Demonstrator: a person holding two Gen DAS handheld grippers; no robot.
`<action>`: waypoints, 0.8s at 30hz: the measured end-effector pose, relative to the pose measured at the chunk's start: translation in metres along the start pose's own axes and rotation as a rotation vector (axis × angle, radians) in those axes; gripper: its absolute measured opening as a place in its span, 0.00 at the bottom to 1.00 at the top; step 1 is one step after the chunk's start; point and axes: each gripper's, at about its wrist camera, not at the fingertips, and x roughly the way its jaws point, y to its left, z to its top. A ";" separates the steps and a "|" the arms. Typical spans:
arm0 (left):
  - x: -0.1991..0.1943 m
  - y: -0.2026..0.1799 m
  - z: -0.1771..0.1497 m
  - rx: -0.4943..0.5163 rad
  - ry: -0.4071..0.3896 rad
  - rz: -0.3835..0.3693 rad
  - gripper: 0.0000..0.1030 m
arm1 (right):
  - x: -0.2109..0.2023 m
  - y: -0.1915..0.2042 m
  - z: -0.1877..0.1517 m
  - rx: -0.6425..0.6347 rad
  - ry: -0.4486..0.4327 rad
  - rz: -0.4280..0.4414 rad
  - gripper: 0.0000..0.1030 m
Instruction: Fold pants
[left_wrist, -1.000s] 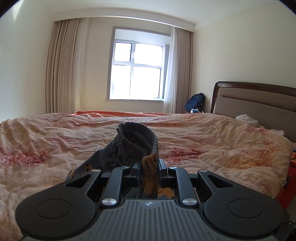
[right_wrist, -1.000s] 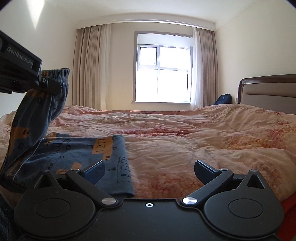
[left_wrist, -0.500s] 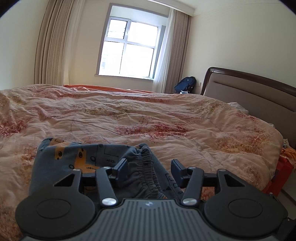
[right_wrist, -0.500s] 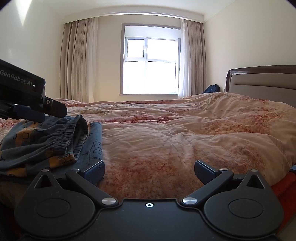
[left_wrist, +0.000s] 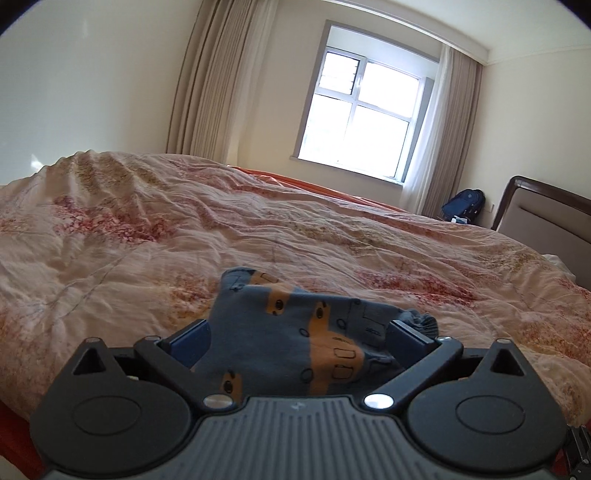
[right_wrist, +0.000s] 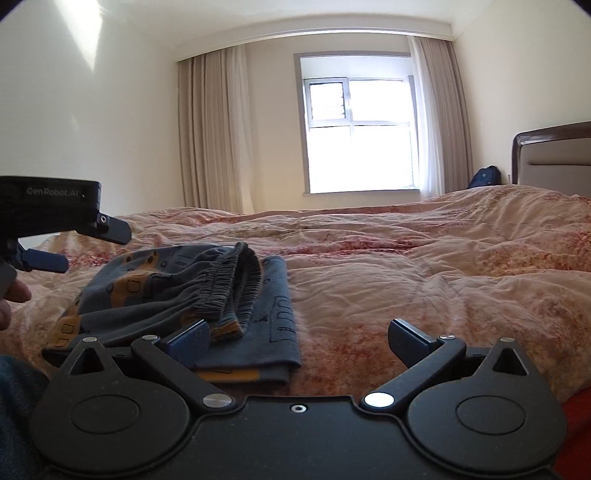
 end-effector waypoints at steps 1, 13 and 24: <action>0.001 0.005 -0.001 -0.013 0.005 0.014 1.00 | 0.001 0.004 0.002 0.010 0.004 0.050 1.00; 0.022 0.061 -0.022 -0.269 0.179 0.032 1.00 | 0.036 0.021 0.008 0.210 0.169 0.261 1.00; 0.024 0.063 -0.023 -0.295 0.171 0.020 1.00 | 0.054 -0.001 0.013 0.570 0.198 0.342 0.94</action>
